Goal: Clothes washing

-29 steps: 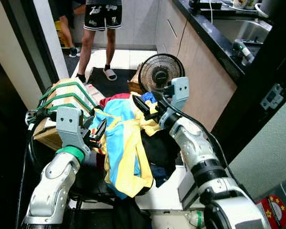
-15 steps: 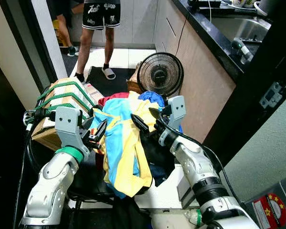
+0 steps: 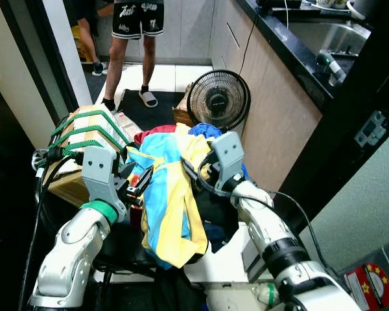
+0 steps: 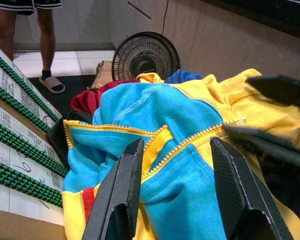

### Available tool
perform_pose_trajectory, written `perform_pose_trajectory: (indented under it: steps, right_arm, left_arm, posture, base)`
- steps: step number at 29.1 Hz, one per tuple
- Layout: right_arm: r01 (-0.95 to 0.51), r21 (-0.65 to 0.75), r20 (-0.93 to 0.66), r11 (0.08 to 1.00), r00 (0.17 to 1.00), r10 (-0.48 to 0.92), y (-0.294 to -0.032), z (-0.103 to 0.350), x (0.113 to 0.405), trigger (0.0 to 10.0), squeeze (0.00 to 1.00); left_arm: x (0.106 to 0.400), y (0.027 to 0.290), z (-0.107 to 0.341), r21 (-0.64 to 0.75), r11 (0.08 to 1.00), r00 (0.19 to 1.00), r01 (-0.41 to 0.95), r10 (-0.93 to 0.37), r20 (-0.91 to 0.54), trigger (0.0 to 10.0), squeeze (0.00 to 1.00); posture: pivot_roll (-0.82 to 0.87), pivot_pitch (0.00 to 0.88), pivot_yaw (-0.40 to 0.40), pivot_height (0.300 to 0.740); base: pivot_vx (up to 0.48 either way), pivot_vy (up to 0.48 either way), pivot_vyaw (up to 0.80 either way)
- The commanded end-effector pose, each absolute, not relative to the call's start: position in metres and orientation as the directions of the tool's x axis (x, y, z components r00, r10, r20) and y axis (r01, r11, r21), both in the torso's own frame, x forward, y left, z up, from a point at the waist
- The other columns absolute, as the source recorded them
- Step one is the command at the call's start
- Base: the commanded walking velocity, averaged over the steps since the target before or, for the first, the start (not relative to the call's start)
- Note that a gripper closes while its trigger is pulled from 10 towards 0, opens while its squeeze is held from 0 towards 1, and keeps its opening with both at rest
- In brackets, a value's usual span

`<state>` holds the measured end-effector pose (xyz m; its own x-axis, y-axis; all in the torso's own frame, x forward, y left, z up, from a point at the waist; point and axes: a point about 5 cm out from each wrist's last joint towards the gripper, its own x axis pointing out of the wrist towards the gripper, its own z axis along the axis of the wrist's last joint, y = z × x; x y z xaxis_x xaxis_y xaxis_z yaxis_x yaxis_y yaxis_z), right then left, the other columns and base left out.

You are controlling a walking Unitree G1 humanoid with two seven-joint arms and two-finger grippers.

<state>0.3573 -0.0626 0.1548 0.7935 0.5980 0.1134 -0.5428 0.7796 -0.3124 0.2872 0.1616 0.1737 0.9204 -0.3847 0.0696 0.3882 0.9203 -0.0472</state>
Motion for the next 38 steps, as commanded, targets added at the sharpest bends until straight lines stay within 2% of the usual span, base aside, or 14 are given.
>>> perform_pose_trajectory:
  steps: [1,6,12,19,29,38]
  right_arm:
    - [-0.551,-0.376,0.097,0.745,0.776,0.623,-0.061,0.148,0.352,10.0,0.0]
    - [-0.55,-0.405,0.093,0.73,0.77,0.631,-0.06,0.145,0.351,10.0,0.0]
    - [-0.54,-0.535,0.071,0.65,0.738,0.671,-0.054,0.137,0.344,10.0,0.0]
    - [-0.528,-0.585,0.068,0.616,0.725,0.685,-0.053,0.134,0.341,10.0,0.0]
    - [-0.406,-0.637,0.081,0.656,0.81,0.58,-0.054,0.151,0.366,10.0,0.0]
    - [-0.374,-0.667,0.066,0.644,0.831,0.552,-0.061,0.155,0.373,10.0,0.0]
  left_arm:
    - [0.284,0.159,0.171,-0.055,0.911,0.912,0.408,-0.406,0.054,10.0,0.0]
    - [0.284,0.159,0.17,-0.055,0.908,0.91,0.415,-0.412,0.052,10.0,0.0]
    - [0.283,0.157,0.17,-0.05,0.901,0.902,0.431,-0.429,0.049,10.0,0.0]
    - [0.282,0.157,0.17,-0.048,0.899,0.9,0.436,-0.433,0.048,10.0,0.0]
    - [0.279,0.157,0.171,-0.048,0.895,0.896,0.443,-0.441,0.045,10.0,0.0]
    - [0.277,0.157,0.171,-0.048,0.898,0.899,0.437,-0.435,0.044,10.0,0.0]
  posture:
    - [0.06,0.038,0.009,0.74]
    - [0.06,0.034,0.009,0.74]
    - [0.07,0.028,0.007,0.74]
    - [0.07,0.032,0.005,0.74]
    - [0.08,0.067,0.004,0.74]
    - [0.08,0.072,-0.001,0.74]
  base:
    - [0.0,0.0,0.0]
    - [0.0,0.0,0.0]
    - [0.0,0.0,0.0]
    - [0.0,0.0,0.0]
    - [0.0,0.0,0.0]
    - [0.0,0.0,0.0]
